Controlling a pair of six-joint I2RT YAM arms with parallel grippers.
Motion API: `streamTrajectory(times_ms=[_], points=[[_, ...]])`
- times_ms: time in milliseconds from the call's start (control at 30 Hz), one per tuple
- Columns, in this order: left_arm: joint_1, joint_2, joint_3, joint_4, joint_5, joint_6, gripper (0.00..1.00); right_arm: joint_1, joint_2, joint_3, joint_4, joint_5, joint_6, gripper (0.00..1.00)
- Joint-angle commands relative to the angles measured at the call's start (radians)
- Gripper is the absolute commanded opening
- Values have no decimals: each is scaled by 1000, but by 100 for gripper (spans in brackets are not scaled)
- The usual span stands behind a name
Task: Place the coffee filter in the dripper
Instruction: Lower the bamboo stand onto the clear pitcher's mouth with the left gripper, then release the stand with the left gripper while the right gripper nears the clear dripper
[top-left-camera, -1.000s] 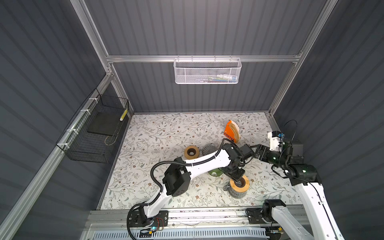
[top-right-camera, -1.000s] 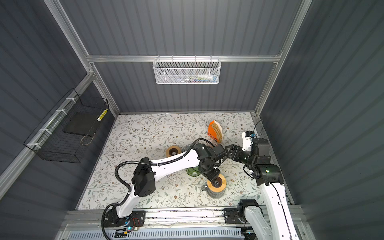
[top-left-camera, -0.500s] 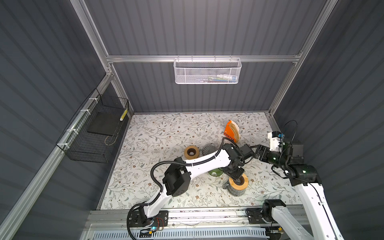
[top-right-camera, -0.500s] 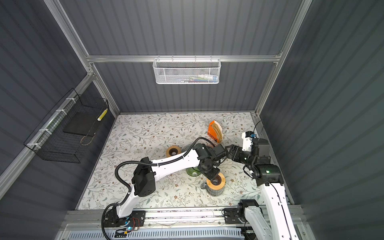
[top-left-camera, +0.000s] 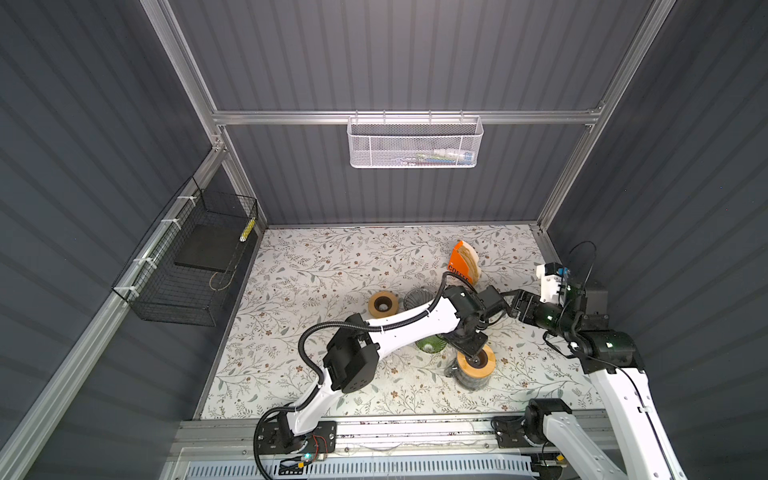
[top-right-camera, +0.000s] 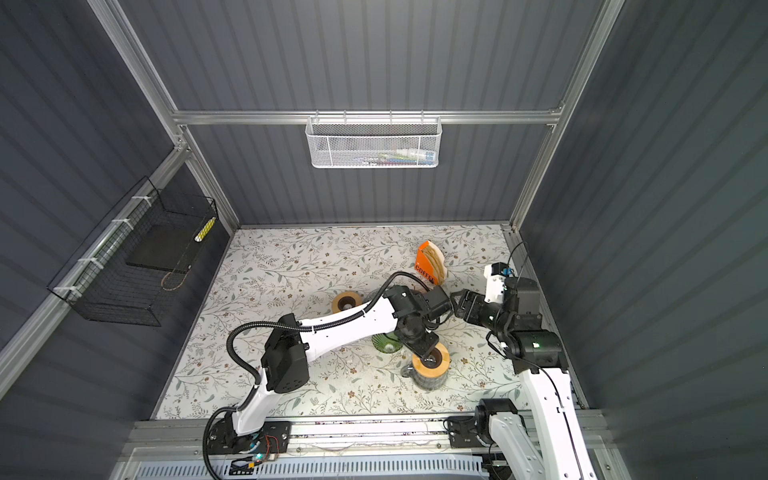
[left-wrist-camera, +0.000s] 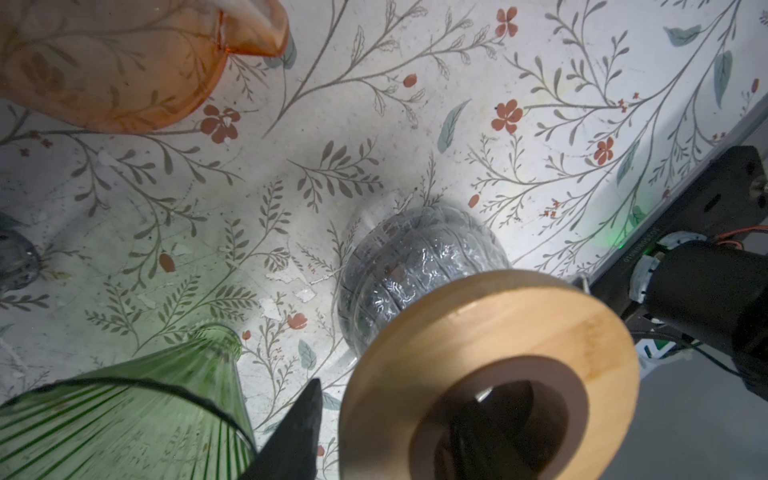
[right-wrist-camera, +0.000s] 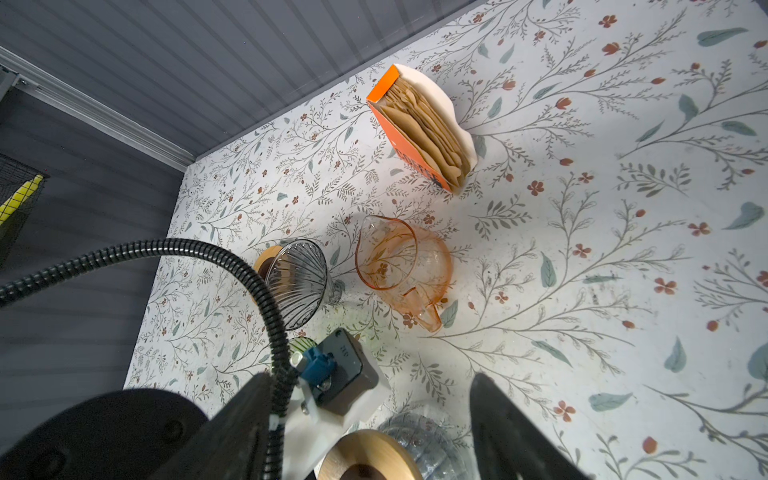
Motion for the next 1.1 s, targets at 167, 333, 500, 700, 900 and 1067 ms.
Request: streamTrajectory(times_ms=[167,333,500,700,900,1067], points=[[5,-87,-11,1,13,3,50,-2,9,13,8,-15,7,75],[7,-123,-2,3,-1,-3,50,-2,27,39,2,-17,10,75],[48,-180,-36,8,-19,-29,48,-2,42,62,-19,-17,1,75],[260,-361,-288,218,91,-95,47,-1,52,82,-92,16,-27,75],[488,-404,-400,341,169,-141,47,20,68,98,-158,63,-30,73],[553,-392,-410,367,168,-127,49,124,58,115,-184,152,-31,72]])
